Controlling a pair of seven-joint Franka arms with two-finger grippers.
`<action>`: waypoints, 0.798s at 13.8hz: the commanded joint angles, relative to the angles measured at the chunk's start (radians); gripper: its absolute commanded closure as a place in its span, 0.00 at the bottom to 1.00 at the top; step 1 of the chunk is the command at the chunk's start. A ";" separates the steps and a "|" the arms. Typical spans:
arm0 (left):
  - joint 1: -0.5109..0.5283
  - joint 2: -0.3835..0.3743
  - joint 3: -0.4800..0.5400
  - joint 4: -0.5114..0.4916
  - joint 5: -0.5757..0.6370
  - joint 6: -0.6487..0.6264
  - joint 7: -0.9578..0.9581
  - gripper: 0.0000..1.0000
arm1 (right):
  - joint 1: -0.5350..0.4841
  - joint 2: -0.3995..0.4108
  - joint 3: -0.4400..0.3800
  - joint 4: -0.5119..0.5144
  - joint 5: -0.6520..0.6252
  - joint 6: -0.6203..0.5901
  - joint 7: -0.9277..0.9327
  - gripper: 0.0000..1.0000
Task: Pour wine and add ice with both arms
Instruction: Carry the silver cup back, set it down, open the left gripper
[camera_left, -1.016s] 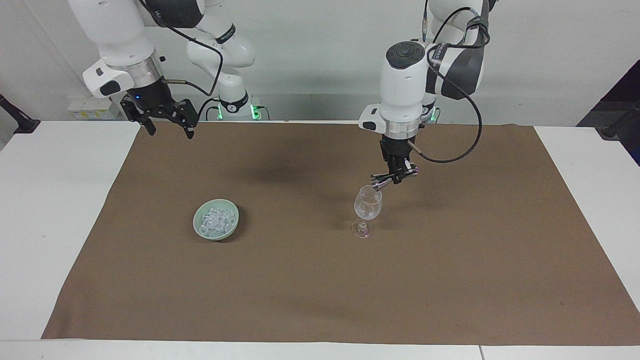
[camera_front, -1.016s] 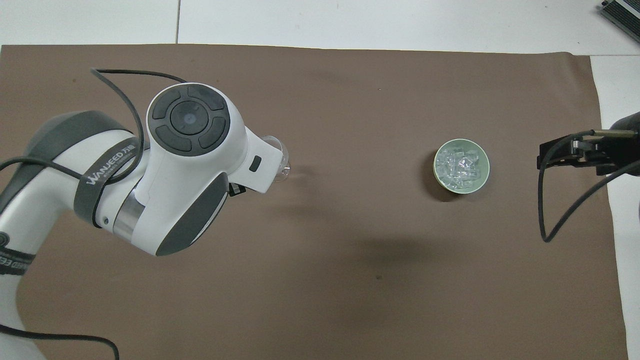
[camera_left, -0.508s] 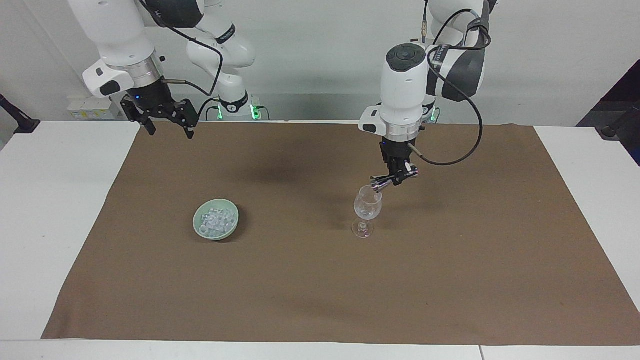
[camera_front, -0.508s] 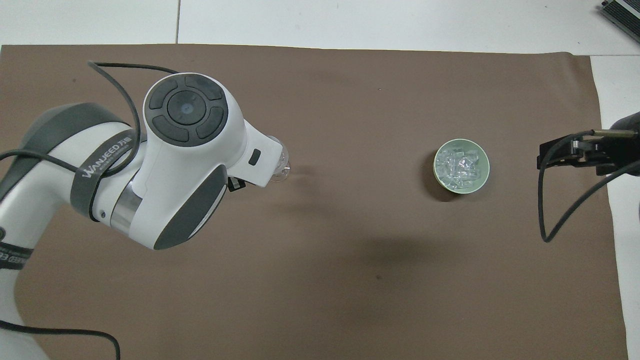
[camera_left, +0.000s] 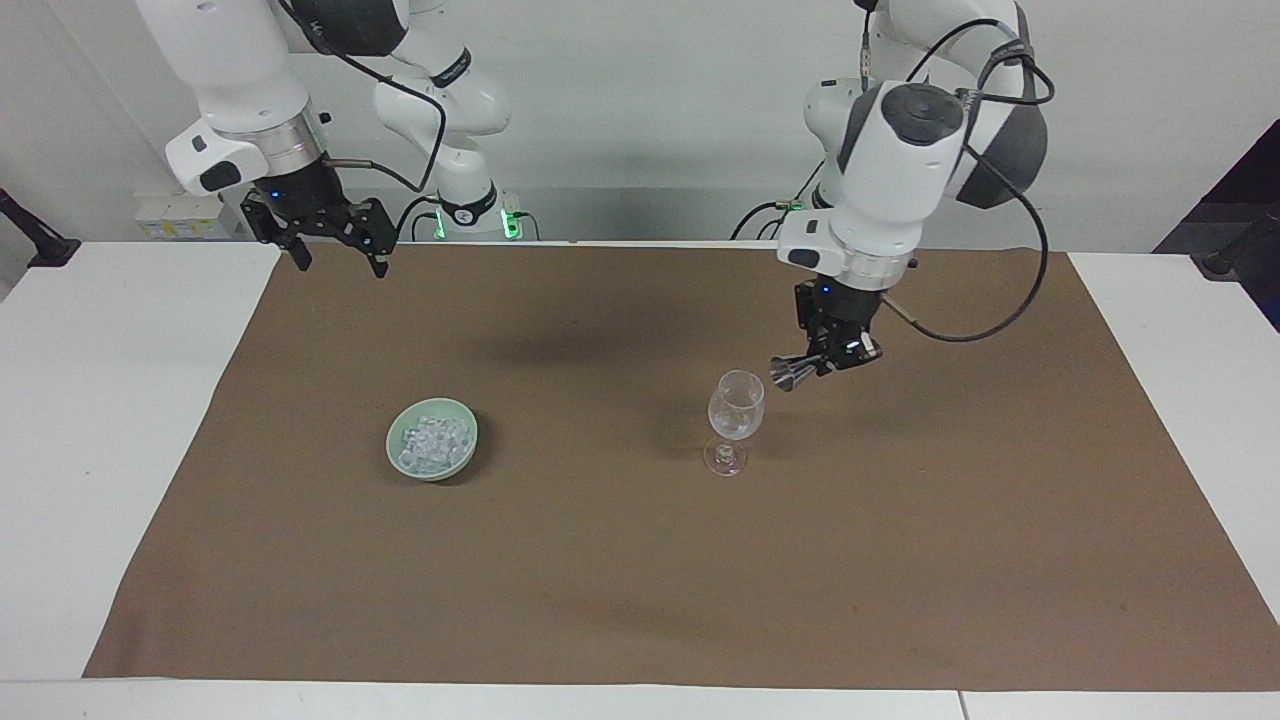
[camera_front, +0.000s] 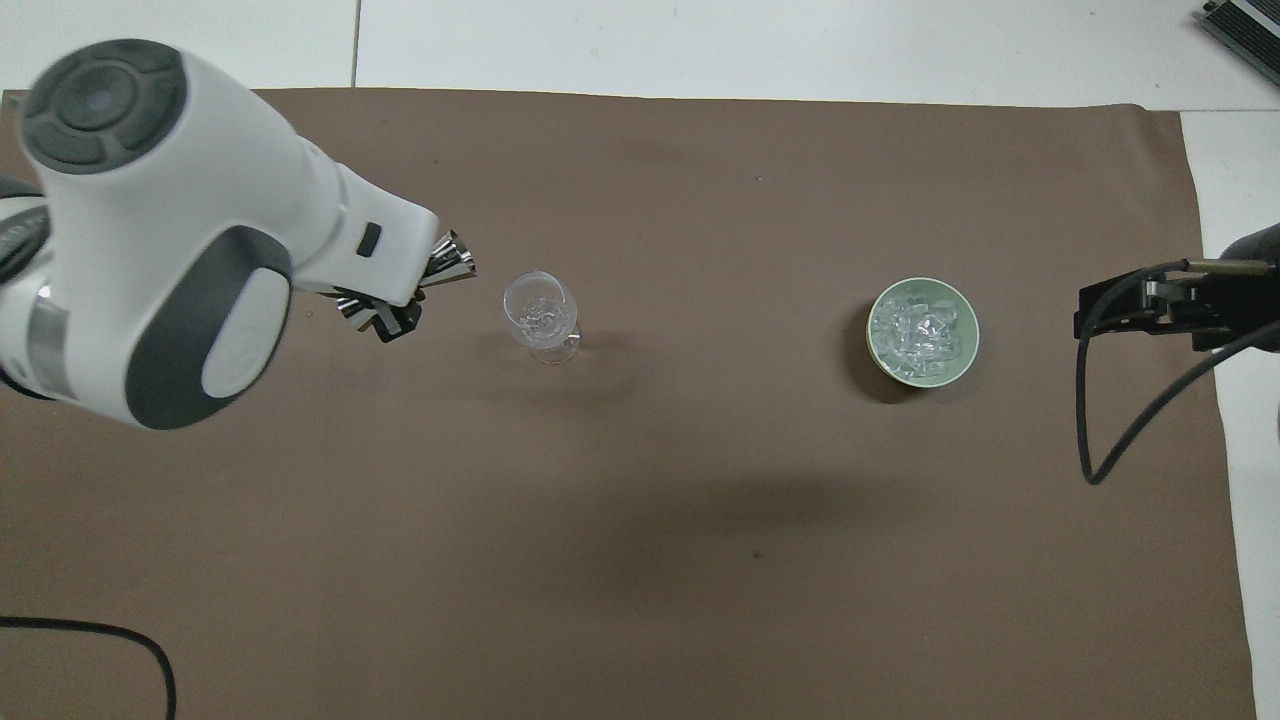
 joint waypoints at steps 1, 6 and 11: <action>0.106 0.009 -0.009 0.018 -0.123 0.000 0.234 1.00 | -0.013 0.005 0.004 0.008 0.016 0.006 -0.029 0.00; 0.310 0.010 -0.009 -0.041 -0.507 -0.011 0.697 1.00 | -0.013 0.005 0.004 0.008 0.016 0.006 -0.029 0.00; 0.503 0.047 -0.009 -0.147 -0.737 -0.124 1.077 1.00 | -0.013 0.005 0.004 0.007 0.016 0.006 -0.029 0.00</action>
